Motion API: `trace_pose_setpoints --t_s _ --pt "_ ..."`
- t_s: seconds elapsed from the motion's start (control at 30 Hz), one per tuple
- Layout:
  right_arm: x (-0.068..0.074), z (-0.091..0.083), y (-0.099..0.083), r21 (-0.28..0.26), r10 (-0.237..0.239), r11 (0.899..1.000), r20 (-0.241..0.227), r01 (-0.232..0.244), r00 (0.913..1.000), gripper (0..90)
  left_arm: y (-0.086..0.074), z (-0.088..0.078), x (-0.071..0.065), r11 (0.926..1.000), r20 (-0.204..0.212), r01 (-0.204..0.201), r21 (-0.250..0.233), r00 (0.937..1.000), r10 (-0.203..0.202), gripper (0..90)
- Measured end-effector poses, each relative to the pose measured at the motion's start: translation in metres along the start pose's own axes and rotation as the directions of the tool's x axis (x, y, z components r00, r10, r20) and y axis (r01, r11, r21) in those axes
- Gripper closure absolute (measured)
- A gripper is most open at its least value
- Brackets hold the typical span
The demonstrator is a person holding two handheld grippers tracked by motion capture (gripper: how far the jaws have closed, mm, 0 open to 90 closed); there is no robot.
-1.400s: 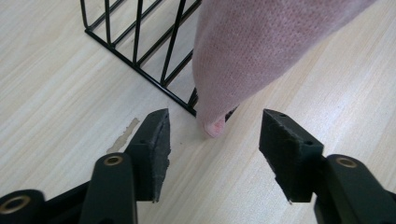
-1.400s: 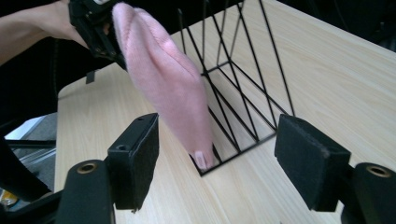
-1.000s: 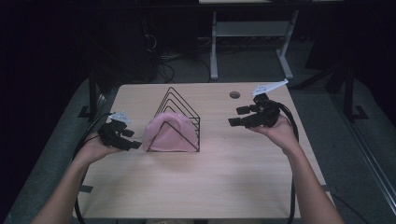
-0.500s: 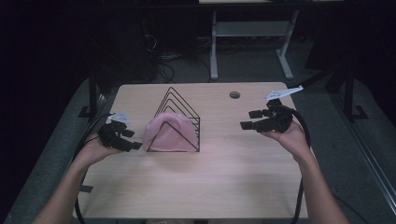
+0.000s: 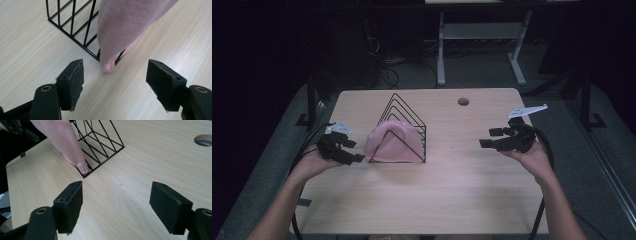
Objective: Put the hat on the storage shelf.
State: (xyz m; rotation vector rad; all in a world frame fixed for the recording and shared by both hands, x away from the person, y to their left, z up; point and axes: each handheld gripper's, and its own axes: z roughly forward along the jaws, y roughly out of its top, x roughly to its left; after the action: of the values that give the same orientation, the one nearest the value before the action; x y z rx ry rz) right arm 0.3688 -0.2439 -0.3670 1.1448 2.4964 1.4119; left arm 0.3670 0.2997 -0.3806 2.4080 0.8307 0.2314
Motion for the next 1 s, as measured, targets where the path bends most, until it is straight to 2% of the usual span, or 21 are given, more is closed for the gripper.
trace_pose_setpoints --t_s 0.43,1.0 --pt "-0.009 -0.011 -0.030 0.002 0.047 0.999 0.037 -0.047 0.9982 23.9 -0.014 0.002 -0.002 0.9996 -0.007 0.028 -0.008 0.9996 -0.028 28.1" --pt "-0.013 -0.029 -0.081 -0.018 0.112 0.994 0.073 -0.111 0.9911 23.5 -0.028 0.006 -0.011 0.9990 0.001 0.040 -0.021 0.9992 -0.040 27.9"
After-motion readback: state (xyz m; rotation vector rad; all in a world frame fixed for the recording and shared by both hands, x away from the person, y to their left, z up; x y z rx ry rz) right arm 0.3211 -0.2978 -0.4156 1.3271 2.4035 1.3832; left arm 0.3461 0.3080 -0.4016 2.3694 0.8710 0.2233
